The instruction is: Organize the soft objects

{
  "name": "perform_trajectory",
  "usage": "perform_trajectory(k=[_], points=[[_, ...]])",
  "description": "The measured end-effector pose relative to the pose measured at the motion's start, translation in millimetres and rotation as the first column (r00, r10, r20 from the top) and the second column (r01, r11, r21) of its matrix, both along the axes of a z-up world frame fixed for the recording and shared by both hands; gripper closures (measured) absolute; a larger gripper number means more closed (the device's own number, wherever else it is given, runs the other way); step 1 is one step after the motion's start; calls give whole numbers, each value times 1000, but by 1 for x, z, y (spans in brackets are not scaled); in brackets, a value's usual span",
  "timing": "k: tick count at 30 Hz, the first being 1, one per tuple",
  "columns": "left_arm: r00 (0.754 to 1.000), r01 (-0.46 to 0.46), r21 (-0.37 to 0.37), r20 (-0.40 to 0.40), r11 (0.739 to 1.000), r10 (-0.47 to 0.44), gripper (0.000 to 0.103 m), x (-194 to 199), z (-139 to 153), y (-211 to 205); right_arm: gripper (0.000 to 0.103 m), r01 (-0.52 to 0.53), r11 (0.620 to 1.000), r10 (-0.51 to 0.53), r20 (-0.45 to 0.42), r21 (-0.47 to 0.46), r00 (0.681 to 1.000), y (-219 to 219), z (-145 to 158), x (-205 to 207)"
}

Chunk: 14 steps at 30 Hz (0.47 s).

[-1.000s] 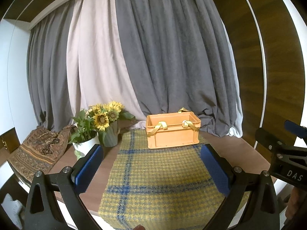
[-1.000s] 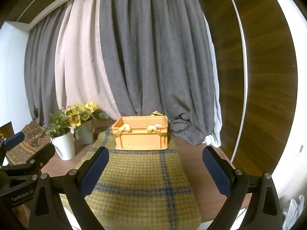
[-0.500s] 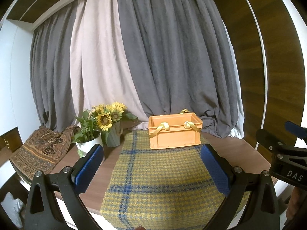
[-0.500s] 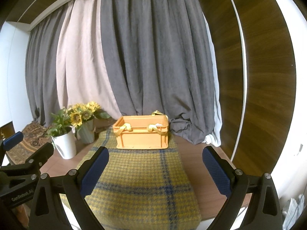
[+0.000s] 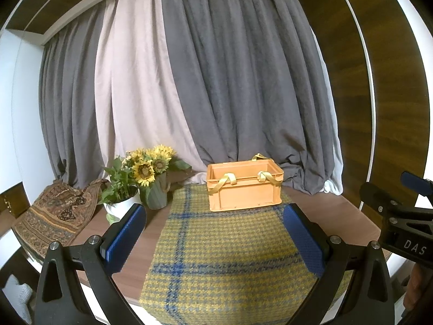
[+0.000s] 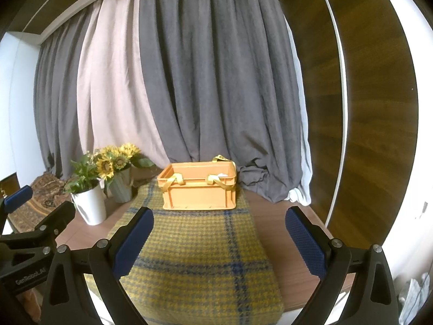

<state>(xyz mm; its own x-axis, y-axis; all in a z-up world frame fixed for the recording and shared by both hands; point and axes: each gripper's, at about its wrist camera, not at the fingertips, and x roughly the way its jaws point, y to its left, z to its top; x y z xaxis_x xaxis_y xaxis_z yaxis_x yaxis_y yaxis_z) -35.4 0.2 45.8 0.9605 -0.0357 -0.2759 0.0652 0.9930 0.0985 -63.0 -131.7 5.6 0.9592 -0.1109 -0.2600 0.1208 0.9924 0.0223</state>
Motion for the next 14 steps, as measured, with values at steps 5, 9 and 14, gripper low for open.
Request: perform_trajectory(k=[5,9,14], points=[[1000,4,0,-3,1000,-4,0,1,0,0,4,6,1000,-6,-7,5,1000,1,-1,3],[1000,7,-3,-6,1000,-7,0,0,-2,2,4,9,1000,-9,-12,8,1000,1,-2,6],[1000,7,-2,-6,1000,-7,0,0,-2,2,4,13,1000,-13,-17,11,1000,2,-4,8]])
